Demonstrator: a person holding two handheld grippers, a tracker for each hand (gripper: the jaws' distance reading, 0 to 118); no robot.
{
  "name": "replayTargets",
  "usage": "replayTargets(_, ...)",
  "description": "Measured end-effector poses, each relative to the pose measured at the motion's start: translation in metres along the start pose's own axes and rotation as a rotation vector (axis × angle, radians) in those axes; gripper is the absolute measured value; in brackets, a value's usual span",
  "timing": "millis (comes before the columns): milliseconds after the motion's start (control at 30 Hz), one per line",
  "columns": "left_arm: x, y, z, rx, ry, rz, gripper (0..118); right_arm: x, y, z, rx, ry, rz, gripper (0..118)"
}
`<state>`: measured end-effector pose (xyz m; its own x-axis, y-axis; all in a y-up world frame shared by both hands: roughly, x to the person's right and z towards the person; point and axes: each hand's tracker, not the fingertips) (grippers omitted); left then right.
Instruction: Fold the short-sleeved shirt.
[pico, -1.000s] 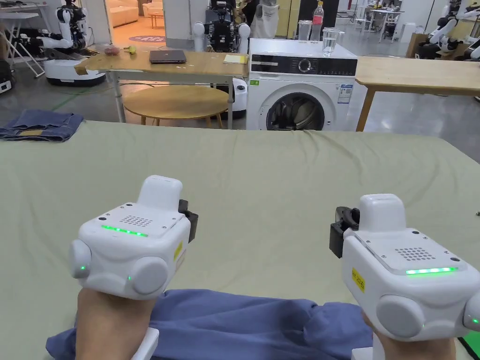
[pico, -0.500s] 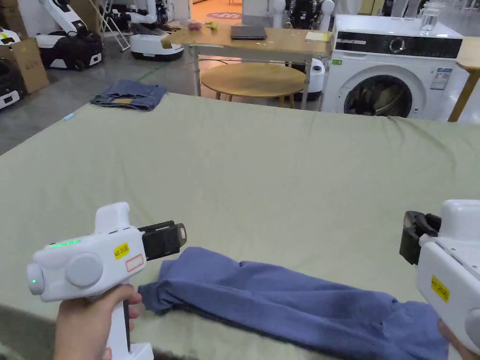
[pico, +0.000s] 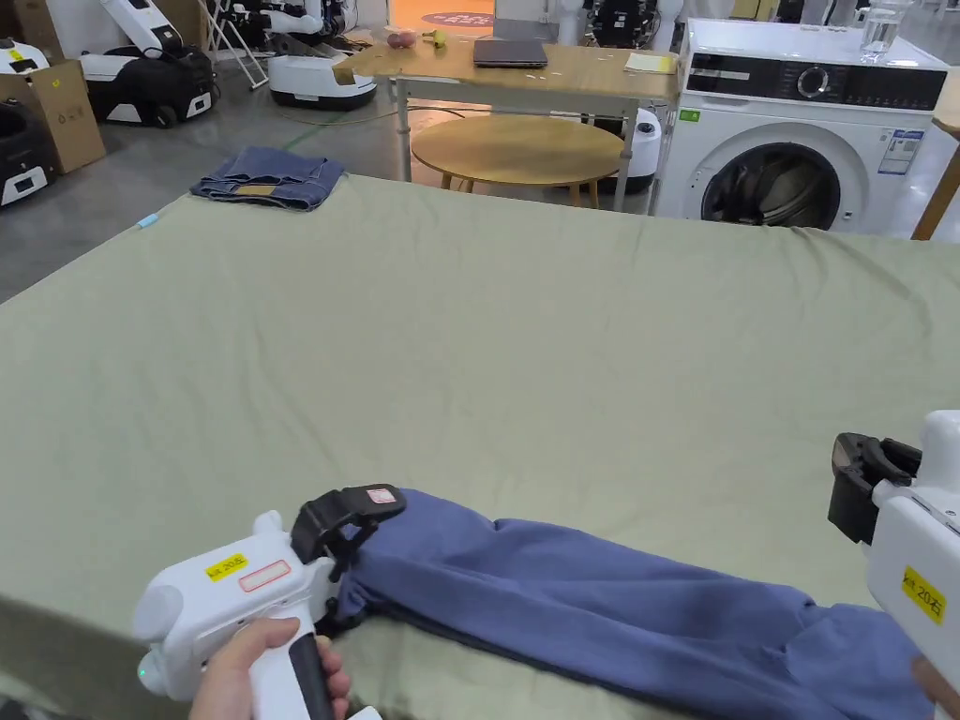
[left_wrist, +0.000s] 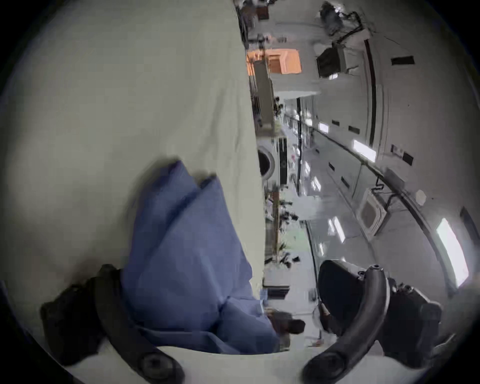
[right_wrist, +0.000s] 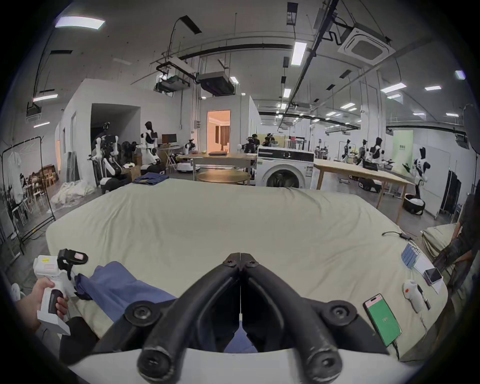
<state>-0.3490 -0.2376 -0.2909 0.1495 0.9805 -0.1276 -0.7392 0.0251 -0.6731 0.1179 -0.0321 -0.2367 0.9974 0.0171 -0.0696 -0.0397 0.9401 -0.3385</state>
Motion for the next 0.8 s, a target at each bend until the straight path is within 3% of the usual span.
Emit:
replayTargets(33, 0.004, -0.002, -0.006, 0.022, 0.056, -0.048, 100, 0.001, 0.0, 0.0, -0.002, -0.003, -0.002, 0)
replayTargets(67, 0.006, -0.001, -0.013, 0.036, 0.09, -0.071, 74, 0.001, -0.001, 0.001, -0.003, -0.004, -0.004, 0)
replayTargets(100, 0.005, -0.001, -0.019, 0.05, 0.129, -0.057, 27, 0.002, -0.002, 0.001, -0.007, -0.005, -0.006, 0)
replayTargets(133, 0.001, -0.001, -0.026, 0.044, 0.192, -0.022, 8, 0.002, -0.003, 0.001, -0.009, -0.005, -0.007, 0)
replayTargets(167, 0.0, -0.004, -0.028, 0.045, 0.233, -0.009, 7, 0.002, -0.004, 0.001, -0.012, -0.006, -0.006, 0)
replayTargets(267, 0.008, -0.005, -0.022, 0.082, 0.179, -0.031, 5, 0.003, -0.006, 0.002, -0.017, -0.008, -0.008, 0)
replayTargets(433, 0.052, 0.01, 0.01, 0.202, 0.306, -0.309, 4, 0.006, -0.008, 0.002, -0.023, -0.012, -0.006, 0)
replayTargets(567, 0.098, 0.009, 0.022, 0.232, 0.422, -0.652, 4, 0.008, -0.009, 0.0, -0.026, -0.009, -0.016, 0)
replayTargets(800, 0.172, -0.107, -0.045, 0.093, 0.486, -1.365, 4, 0.01, -0.014, -0.002, -0.033, -0.004, -0.03, 0)
